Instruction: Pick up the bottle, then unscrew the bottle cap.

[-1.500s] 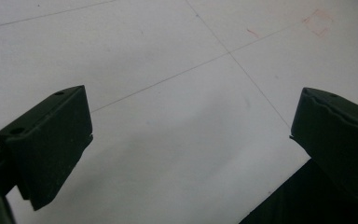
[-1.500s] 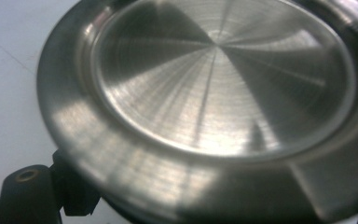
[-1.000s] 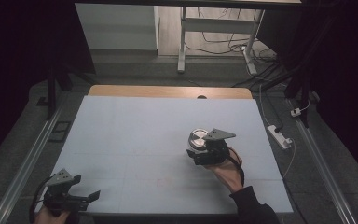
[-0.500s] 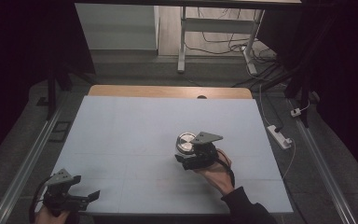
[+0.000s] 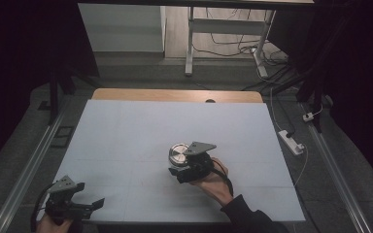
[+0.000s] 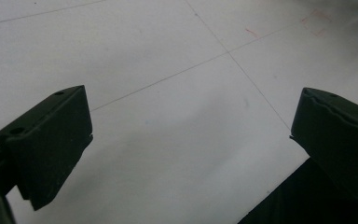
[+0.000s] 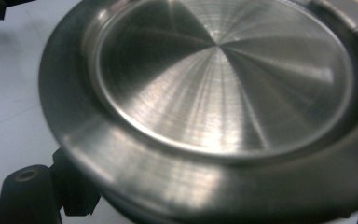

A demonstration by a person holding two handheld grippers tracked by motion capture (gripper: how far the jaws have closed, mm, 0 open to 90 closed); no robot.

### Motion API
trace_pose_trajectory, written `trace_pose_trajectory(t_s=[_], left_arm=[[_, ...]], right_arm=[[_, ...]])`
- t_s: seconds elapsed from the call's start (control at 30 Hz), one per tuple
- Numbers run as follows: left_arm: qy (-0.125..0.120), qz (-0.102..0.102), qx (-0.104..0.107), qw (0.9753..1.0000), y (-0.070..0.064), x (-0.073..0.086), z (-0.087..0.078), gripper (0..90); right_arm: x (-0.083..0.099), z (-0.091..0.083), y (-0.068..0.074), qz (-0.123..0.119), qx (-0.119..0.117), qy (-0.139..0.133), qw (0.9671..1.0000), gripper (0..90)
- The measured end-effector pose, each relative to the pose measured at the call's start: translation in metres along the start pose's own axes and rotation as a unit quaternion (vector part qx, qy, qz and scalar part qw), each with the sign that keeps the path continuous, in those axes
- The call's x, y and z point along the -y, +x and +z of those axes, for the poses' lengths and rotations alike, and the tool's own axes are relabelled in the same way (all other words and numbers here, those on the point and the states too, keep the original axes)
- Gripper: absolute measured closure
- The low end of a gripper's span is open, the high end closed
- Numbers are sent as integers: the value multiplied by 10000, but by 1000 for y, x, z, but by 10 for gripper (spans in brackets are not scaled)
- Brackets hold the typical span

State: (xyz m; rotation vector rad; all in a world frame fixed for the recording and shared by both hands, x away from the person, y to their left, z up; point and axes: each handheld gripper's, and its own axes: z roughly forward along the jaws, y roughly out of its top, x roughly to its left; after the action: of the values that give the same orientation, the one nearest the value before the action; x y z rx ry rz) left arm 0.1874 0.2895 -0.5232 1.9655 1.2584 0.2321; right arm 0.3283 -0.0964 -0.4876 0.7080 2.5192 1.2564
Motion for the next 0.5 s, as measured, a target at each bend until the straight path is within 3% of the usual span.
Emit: trace_pose_trajectory(t_s=[0.23, 0.5], left_arm=[[-6, -14, 31, 10000, 0, 0, 0, 0], [-110, -62, 205, 9997, 2, 0, -1, 0]], right_arm=[[-3, 7, 11, -184, -165, 23, 9997, 146], [-4, 5, 12, -219, -155, -6, 9996, 146]])
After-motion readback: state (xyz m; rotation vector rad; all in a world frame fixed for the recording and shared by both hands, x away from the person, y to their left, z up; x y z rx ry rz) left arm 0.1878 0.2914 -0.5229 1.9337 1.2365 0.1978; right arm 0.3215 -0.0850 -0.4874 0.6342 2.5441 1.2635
